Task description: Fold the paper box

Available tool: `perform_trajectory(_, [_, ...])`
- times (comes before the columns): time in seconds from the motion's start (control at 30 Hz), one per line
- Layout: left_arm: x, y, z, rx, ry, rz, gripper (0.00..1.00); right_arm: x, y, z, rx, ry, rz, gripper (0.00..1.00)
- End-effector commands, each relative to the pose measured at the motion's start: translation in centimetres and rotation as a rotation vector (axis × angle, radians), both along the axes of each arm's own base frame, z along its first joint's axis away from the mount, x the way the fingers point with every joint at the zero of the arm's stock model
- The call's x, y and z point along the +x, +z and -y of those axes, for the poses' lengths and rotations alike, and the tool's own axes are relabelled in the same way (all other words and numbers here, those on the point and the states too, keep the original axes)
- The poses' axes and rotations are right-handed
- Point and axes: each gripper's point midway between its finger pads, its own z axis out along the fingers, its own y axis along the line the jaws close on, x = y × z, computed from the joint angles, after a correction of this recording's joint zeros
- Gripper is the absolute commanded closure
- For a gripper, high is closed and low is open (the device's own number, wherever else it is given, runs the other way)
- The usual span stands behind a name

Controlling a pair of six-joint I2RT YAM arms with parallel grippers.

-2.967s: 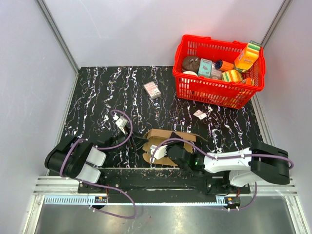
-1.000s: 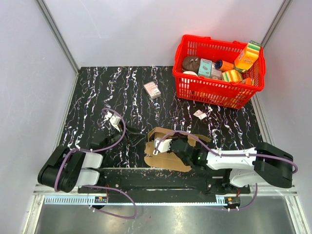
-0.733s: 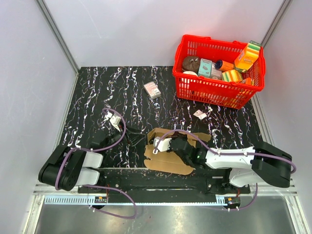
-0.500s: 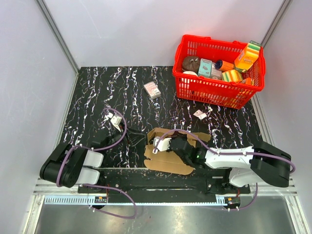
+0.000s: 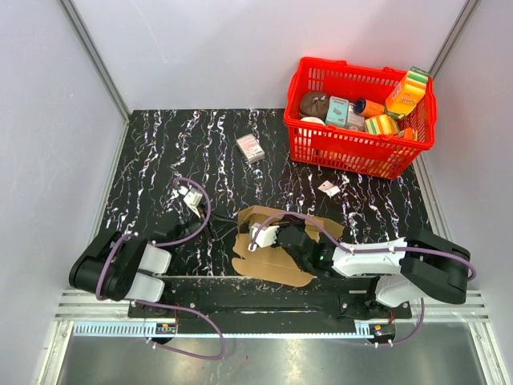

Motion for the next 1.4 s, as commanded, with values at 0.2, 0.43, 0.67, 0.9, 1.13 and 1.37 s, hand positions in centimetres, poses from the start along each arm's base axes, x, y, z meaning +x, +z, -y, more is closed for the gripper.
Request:
perform_trajectory(0.2, [0.9,4.5,-0.1,-0.048,0.014,0.319,0.67,0.4,1.4,-0.2,0.078,-0.017,0.027,1.0])
perform_trajectory(0.43, [-0.3,7.3,-0.2,-0.1,-0.004,0.39,0.57,0.3,1.0,-0.2,0.069,-0.02,0.019,1.0])
perform_trajectory(0.67, [1.9,8.1,-2.2,-0.132,0.162,0.363,0.47,0.2,1.0,-0.2,0.07,-0.016,0.011,1.0])
perform_trajectory(0.9, [5.4,6.5,-2.7,-0.129,0.206,0.245,0.49,0.2,0.7,-0.4,0.068,-0.013,0.005,1.0])
perform_trajectory(1.13, [7.3,4.8,-1.4,-0.093,0.132,0.239,0.53,0.1,0.5,-0.8,0.08,-0.003,-0.008,1.0])
perform_trajectory(1.37, [6.8,4.6,-0.4,-0.056,0.044,0.299,0.57,0.3,0.4,-1.0,0.078,-0.003,-0.01,1.0])
